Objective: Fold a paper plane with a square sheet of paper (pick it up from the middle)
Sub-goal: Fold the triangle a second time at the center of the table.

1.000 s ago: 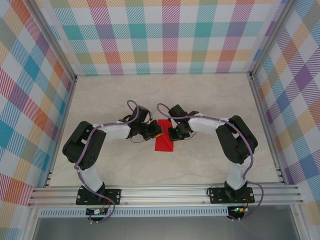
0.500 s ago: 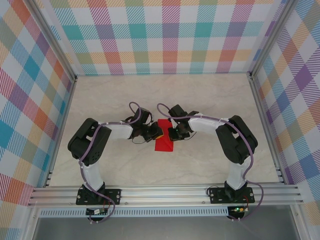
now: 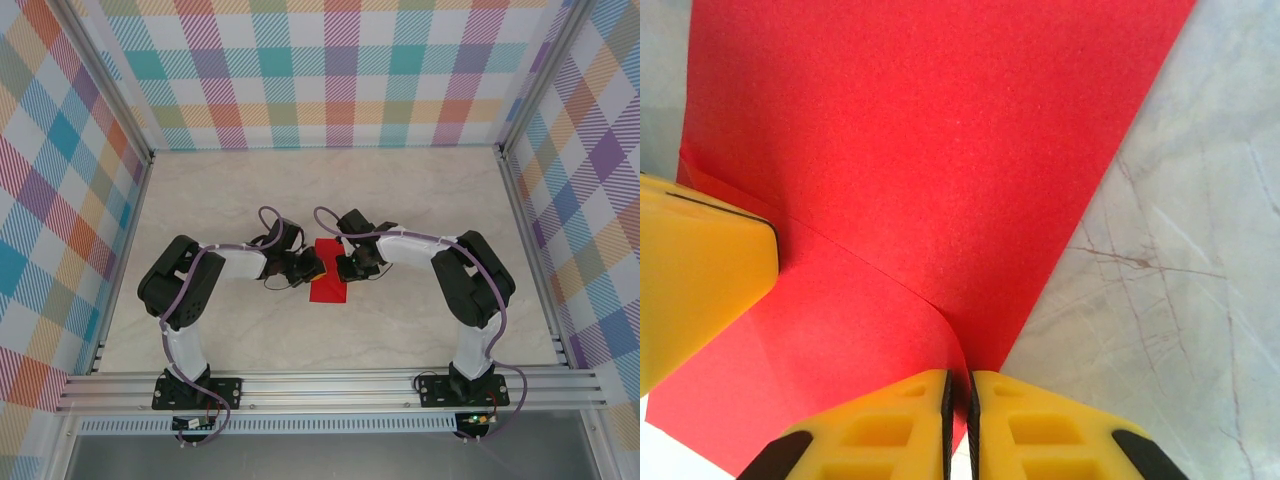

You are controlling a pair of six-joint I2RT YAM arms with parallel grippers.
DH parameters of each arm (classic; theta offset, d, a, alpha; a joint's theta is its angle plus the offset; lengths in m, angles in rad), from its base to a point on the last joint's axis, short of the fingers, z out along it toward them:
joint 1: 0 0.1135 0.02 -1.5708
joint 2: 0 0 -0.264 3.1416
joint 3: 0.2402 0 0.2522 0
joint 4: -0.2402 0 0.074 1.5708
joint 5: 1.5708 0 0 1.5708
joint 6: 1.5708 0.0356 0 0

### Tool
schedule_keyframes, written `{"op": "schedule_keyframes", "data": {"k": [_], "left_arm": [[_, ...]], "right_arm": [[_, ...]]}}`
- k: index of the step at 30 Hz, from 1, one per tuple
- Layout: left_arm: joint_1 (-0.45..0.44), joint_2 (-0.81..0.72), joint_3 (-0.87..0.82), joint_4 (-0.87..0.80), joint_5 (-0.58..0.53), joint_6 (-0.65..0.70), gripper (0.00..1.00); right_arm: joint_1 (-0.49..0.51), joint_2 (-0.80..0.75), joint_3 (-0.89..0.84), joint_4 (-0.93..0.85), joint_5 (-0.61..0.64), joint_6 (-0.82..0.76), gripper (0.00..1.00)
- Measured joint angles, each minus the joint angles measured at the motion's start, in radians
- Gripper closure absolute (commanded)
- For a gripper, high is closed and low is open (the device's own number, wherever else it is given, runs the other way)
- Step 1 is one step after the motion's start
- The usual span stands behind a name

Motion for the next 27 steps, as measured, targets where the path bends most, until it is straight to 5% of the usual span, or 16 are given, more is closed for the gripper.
{"op": "schedule_keyframes", "data": {"k": [5,13,27], "left_arm": [[0.0,0.0,0.0,0.004,0.0,0.0,1.0],[-0.002,-0.013,-0.006,0.017,0.0,0.004,0.8],[-0.004,-0.058,-0.02,0.066,0.009,0.002,0.81]], "right_arm": [[0.0,0.001,0.004,-0.001,0.0,0.0,0.86],[-0.003,0.012,0.019,-0.012,0.0,0.0,0.87],[-0.005,0.019,0.027,-0.016,0.0,0.0,0.87]]}}
